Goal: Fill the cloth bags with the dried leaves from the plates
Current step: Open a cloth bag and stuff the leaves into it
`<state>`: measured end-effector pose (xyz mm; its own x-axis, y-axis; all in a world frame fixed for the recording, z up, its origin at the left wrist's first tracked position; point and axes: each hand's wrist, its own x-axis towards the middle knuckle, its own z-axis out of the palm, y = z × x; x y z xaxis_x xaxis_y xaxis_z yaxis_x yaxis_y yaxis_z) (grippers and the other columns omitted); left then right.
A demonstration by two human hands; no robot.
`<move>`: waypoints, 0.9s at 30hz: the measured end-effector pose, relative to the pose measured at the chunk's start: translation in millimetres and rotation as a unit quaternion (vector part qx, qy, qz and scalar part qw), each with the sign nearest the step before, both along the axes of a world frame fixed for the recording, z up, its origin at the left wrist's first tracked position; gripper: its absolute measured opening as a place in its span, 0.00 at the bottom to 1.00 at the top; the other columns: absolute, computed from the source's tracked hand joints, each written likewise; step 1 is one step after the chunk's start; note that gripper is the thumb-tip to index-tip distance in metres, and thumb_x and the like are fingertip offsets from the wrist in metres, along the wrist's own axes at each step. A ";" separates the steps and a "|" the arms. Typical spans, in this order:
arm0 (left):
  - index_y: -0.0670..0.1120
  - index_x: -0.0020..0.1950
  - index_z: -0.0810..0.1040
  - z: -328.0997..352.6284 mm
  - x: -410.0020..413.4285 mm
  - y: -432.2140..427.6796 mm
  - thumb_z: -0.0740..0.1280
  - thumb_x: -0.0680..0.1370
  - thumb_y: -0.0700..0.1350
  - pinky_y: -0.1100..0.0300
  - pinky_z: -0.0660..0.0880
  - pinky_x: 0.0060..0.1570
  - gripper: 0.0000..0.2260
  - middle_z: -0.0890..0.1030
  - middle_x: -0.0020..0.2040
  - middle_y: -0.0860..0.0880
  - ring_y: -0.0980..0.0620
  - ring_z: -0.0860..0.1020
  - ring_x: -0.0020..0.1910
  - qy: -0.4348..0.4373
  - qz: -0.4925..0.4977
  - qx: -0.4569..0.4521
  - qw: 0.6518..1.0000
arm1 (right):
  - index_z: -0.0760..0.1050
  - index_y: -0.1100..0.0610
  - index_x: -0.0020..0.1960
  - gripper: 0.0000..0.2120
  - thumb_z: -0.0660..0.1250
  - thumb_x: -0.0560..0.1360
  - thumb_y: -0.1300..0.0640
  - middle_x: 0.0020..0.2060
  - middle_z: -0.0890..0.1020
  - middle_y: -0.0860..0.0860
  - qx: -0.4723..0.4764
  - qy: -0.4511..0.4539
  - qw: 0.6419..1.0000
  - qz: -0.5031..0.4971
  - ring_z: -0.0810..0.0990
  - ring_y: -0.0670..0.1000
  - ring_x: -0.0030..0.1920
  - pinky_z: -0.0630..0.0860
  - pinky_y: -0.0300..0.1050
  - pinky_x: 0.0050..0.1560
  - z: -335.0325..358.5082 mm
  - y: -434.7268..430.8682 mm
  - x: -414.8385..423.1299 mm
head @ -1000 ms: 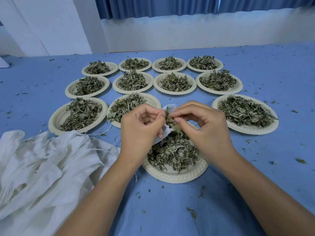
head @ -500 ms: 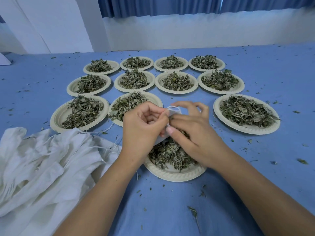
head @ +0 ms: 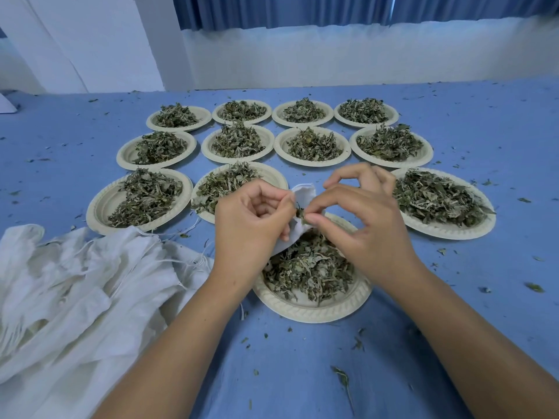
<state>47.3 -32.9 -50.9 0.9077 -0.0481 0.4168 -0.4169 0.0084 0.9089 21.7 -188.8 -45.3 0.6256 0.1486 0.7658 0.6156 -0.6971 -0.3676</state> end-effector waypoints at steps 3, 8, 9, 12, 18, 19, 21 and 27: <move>0.43 0.39 0.80 -0.4 -2.4 -0.4 0.71 0.75 0.35 0.66 0.74 0.28 0.06 0.80 0.28 0.44 0.56 0.74 0.22 -0.013 -0.033 0.009 0.999 | 0.82 0.55 0.39 0.04 0.72 0.71 0.55 0.36 0.82 0.43 -0.019 -0.021 0.999 -0.034 0.76 0.49 0.53 0.56 0.51 0.61 -1.2 1.0 0.9; 0.44 0.39 0.80 -1.9 -2.6 -0.6 0.71 0.75 0.35 0.68 0.72 0.27 0.07 0.78 0.25 0.50 0.58 0.73 0.22 -0.025 -0.048 0.025 0.998 | 0.76 0.53 0.38 0.11 0.58 0.77 0.57 0.38 0.82 0.42 -0.135 0.107 0.984 0.037 0.71 0.51 0.68 0.52 0.56 0.70 -6.5 1.8 3.3; 0.45 0.39 0.80 -1.6 -2.2 -0.2 0.71 0.75 0.35 0.68 0.72 0.27 0.08 0.78 0.25 0.50 0.58 0.74 0.22 -0.021 -0.039 0.017 0.999 | 0.78 0.52 0.42 0.12 0.57 0.77 0.56 0.41 0.82 0.41 -0.107 0.115 0.987 0.042 0.70 0.49 0.68 0.51 0.55 0.70 -4.8 -0.7 2.5; 0.44 0.38 0.79 0.0 -0.7 0.4 0.70 0.75 0.33 0.69 0.71 0.27 0.09 0.79 0.26 0.52 0.58 0.74 0.21 -0.014 -0.014 -0.005 1.000 | 0.82 0.53 0.46 0.16 0.54 0.78 0.54 0.44 0.83 0.41 -0.008 0.061 0.997 0.042 0.72 0.46 0.65 0.52 0.51 0.68 0.7 -10.5 0.2; 0.44 0.38 0.79 2.0 -4.3 -1.6 0.70 0.74 0.32 0.70 0.71 0.26 0.09 0.79 0.26 0.52 0.60 0.74 0.23 -0.008 -0.044 0.001 0.999 | 0.77 0.53 0.40 0.25 0.46 0.79 0.44 0.39 0.75 0.35 -0.169 0.202 0.961 0.084 0.65 0.39 0.66 0.46 0.57 0.72 -7.5 5.4 -1.2; 0.43 0.38 0.79 2.0 -3.8 -1.3 0.70 0.74 0.32 0.70 0.71 0.26 0.09 0.78 0.26 0.52 0.60 0.74 0.22 -0.006 -0.036 -0.002 0.999 | 0.78 0.53 0.41 0.25 0.46 0.79 0.44 0.42 0.77 0.36 -0.139 0.205 0.965 0.085 0.64 0.38 0.68 0.45 0.55 0.72 -5.8 3.2 -0.9; 0.41 0.39 0.79 2.6 -0.2 1.1 0.69 0.75 0.31 0.68 0.71 0.26 0.07 0.78 0.25 0.51 0.58 0.73 0.21 -0.003 0.002 -0.018 1.000 | 0.81 0.50 0.43 0.22 0.49 0.78 0.47 0.47 0.80 0.38 0.012 0.176 0.982 0.067 0.68 0.40 0.66 0.48 0.54 0.72 1.6 -4.8 -0.4; 0.40 0.40 0.79 5.8 5.6 5.6 0.68 0.76 0.32 0.63 0.73 0.29 0.06 0.77 0.25 0.52 0.57 0.72 0.22 0.011 0.094 -0.080 0.992 | 0.80 0.54 0.51 0.07 0.68 0.74 0.57 0.51 0.80 0.46 -0.020 0.237 0.971 0.016 0.75 0.46 0.55 0.68 0.54 0.63 -5.4 -6.7 9.7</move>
